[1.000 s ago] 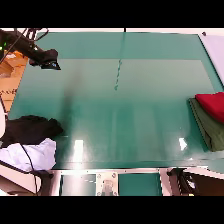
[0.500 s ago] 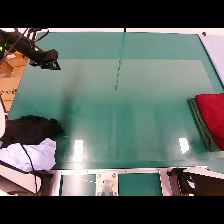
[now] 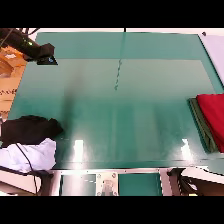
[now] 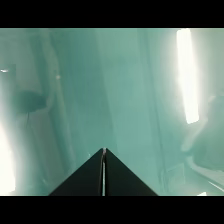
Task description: Fold the shirts.
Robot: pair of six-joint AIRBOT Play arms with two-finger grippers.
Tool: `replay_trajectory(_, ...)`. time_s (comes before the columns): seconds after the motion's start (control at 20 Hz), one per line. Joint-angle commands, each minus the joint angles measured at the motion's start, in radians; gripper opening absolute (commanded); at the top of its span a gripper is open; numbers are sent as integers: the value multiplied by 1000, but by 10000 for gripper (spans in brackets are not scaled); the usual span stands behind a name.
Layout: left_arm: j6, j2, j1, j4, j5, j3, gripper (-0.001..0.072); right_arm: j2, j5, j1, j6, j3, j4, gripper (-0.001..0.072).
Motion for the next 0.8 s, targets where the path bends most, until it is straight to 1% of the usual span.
replay_trajectory(0.0, -5, 103, -42, 10, 20, -127, 23, 77, -177, 224, -76, -105, 15, 19)
replay_trajectory(0.1, -5, 194, -91, 23, 65, -304, 24, 164, -289, 361, -114, -260, 15, 19)
replay_trajectory(0.15, -5, 246, -117, 37, 95, -406, 23, 204, -322, 427, -135, -341, 14, 19)
replay_trajectory(0.3, -25, 427, -187, 39, 195, -757, 24, 313, -445, 629, -142, -584, 15, 21)
replay_trajectory(0.4, -53, 528, -211, 38, 258, -940, 24, 341, -513, 742, -141, -676, 18, 21)
replay_trajectory(0.5, -61, 578, -212, 40, 272, -1035, 25, 341, -558, 828, -146, -708, 18, 20)
replay_trajectory(0.75, -60, 579, -212, 42, 277, -1062, 25, 340, -549, 959, -145, -711, 19, 20)
